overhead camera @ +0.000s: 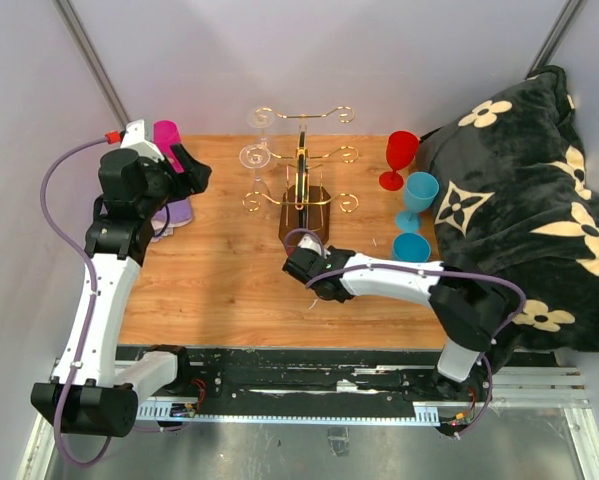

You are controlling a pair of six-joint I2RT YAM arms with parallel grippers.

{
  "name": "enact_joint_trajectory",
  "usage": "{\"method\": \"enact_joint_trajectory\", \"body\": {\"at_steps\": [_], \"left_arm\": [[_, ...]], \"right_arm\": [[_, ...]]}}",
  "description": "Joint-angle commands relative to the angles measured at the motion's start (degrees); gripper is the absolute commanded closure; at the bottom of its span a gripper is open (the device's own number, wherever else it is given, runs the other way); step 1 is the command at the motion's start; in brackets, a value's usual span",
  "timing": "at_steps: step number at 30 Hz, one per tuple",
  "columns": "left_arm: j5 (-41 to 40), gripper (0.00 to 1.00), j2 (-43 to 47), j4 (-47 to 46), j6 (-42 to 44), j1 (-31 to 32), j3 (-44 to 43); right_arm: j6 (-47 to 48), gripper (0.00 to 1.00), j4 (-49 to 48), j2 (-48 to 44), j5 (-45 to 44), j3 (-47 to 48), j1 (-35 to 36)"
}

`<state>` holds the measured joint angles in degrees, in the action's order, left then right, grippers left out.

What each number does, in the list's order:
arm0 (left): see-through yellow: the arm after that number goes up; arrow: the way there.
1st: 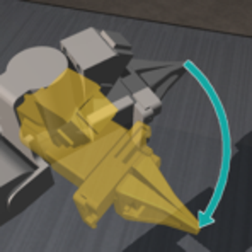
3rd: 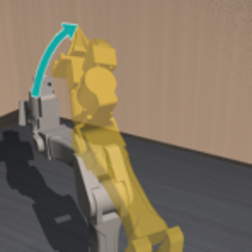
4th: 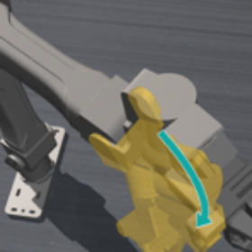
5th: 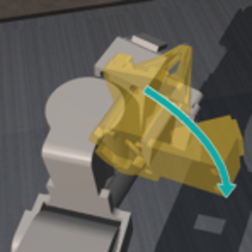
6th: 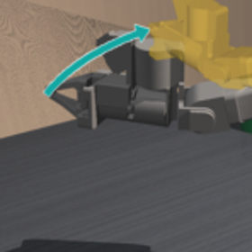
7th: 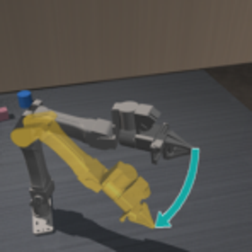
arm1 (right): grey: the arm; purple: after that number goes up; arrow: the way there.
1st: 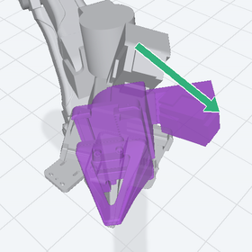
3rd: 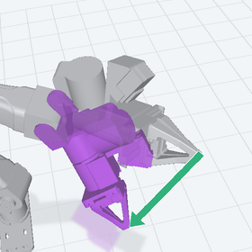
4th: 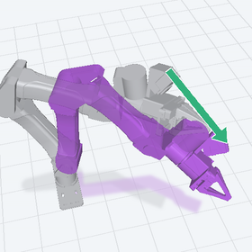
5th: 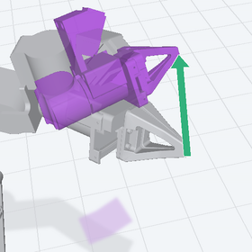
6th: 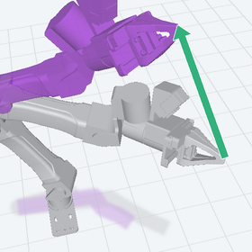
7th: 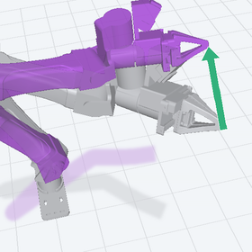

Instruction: Take the wine glass off the wine glass rack

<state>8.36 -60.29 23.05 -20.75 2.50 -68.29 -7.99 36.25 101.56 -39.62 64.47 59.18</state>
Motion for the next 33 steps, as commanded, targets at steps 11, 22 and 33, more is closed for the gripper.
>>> {"method": "enact_joint_trajectory", "body": {"at_steps": [11, 22, 33], "left_arm": [[9.56, 0.29, -15.92, -5.08, -5.55, 0.31, -12.34], [18.43, 0.34, -20.05, -11.78, -12.84, 1.41, -10.04], [15.72, 0.37, -24.13, -11.63, -12.58, 4.2, -9.67]], "right_arm": [[0.73, 0.44, 9.03, -30.91, 23.59, 6.17, 1.36], [4.62, 0.42, 9.77, -42.87, 12.92, 9.86, -3.47], [6.61, 0.43, 6.53, -48.0, 7.02, 10.4, -5.86]]}}
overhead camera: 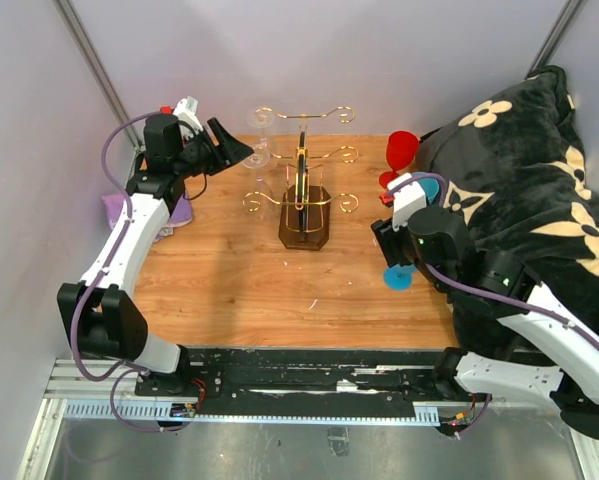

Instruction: Take the wine glass off the wine glass rack

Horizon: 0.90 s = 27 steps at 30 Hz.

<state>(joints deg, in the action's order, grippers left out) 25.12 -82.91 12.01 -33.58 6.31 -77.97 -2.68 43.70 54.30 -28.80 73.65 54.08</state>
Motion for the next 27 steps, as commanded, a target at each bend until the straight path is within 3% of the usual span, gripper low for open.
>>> {"method": "enact_joint_trajectory", "body": {"at_steps": [1, 7, 10, 20, 27], "left_arm": [[-1.58, 0.38, -1.76, 0.04, 0.68, 0.42, -0.29], [-2.32, 0.4, -2.52, 0.29, 1.19, 0.46, -0.46], [-0.45, 0.46, -3.67, -0.86, 0.24, 0.63, -0.26], [1.31, 0.82, -4.99, -3.47, -1.7, 2.4, 0.1], [-3.93, 0.84, -3.37, -2.43, -0.96, 2.39, -0.01]], "right_arm": [[1.46, 0.43, -1.0, -0.97, -4.07, 1.23, -0.89], [1.67, 0.43, -1.09, -2.14, -5.44, 1.07, -1.24], [1.7, 0.42, -1.49, -2.57, -5.74, 0.45, -1.33], [1.71, 0.41, -2.2, -3.97, -6.88, -1.54, -1.57], [1.61, 0.41, -3.31, -4.23, -5.92, -1.92, -1.77]]}}
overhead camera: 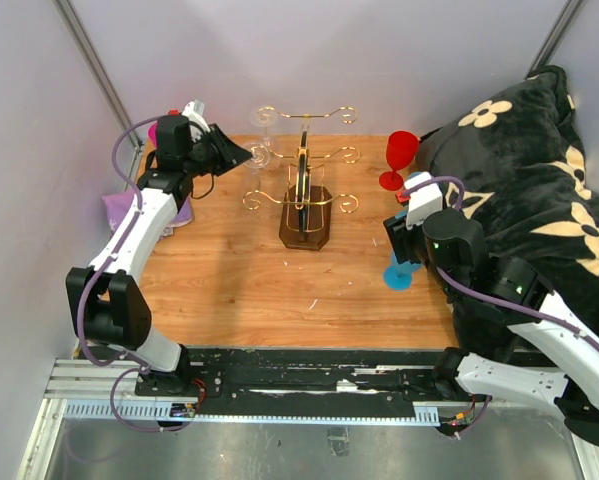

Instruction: Take the wine glass off the wine glass rack

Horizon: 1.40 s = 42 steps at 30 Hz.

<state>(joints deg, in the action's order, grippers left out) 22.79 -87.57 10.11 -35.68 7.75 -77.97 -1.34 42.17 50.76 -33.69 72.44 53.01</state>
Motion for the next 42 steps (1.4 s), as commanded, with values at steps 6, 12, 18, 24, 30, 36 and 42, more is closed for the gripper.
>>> {"method": "enact_joint_trajectory", "body": {"at_steps": [6, 12, 18, 24, 30, 36, 42], "left_arm": [[-3.92, 0.87, 2.51, -1.51, 0.3, 0.87, 0.09], [-6.07, 0.95, 3.88, -3.96, -1.3, 0.86, 0.43], [-7.04, 0.99, 4.58, -7.67, -4.1, 0.86, 1.83], [-7.89, 0.99, 2.88, -10.71, -6.09, 0.86, 1.49], [-8.02, 1.0, 1.95, -14.24, -7.57, 0.86, 1.06], [-1.82, 0.99, -0.36, -17.8, -11.38, 0.91, 2.75], [3.28, 1.0, -0.6, -25.11, -15.02, 1.32, 6.72]], "right_arm": [[0.38, 0.41, -2.1, 0.37, -0.42, -0.98, -0.66], [0.38, 0.41, -2.16, 0.65, 0.11, -1.21, -0.72], [0.56, 0.41, -2.1, 0.69, 0.66, -1.36, -0.76], [0.81, 0.41, -2.16, 1.0, 1.33, -1.18, -0.81], [0.92, 0.41, -2.14, 0.65, 1.22, -1.37, -0.74], [1.31, 0.4, -2.09, 1.15, 1.1, -1.25, -0.81], [0.96, 0.41, -2.21, 1.04, 1.49, -1.23, -0.76]]}}
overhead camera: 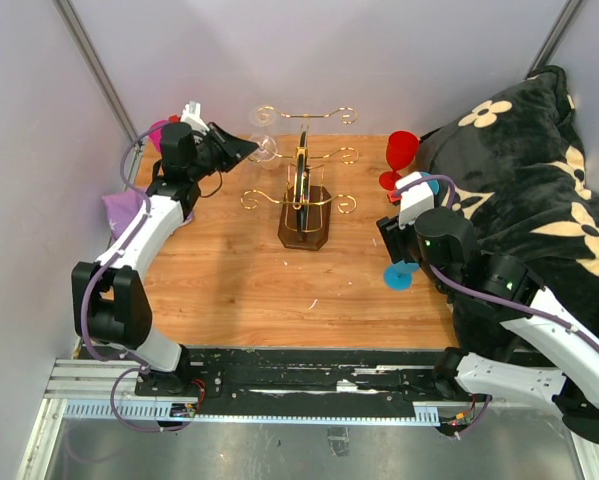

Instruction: Take the wine glass off the wine glass rack

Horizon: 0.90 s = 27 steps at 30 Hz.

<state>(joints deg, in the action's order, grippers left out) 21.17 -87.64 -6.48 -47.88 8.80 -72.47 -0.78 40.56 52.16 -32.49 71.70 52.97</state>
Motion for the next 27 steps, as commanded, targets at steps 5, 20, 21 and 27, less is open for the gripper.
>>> {"method": "enact_joint_trajectory", "body": {"at_steps": [5, 20, 21, 27], "left_arm": [[11.14, 0.99, 0.95, -9.08, -3.06, 0.48, 3.27], [11.83, 0.99, 12.03, 9.03, 11.5, 0.45, 3.22], [9.88, 0.99, 12.57, 12.17, 14.47, 0.5, 2.16], [-1.52, 0.99, 15.38, 22.83, 26.96, -1.41, 0.44]], "right_arm": [[0.32, 0.41, -0.42, -1.05, -0.07, -0.52, -0.8], [0.14, 0.4, -0.46, -1.67, 0.45, -1.72, -0.76], [0.28, 0.4, -0.52, -1.78, 0.46, -1.84, -0.82], [1.46, 0.4, -0.55, -2.51, 0.63, -2.21, -0.85]]}}
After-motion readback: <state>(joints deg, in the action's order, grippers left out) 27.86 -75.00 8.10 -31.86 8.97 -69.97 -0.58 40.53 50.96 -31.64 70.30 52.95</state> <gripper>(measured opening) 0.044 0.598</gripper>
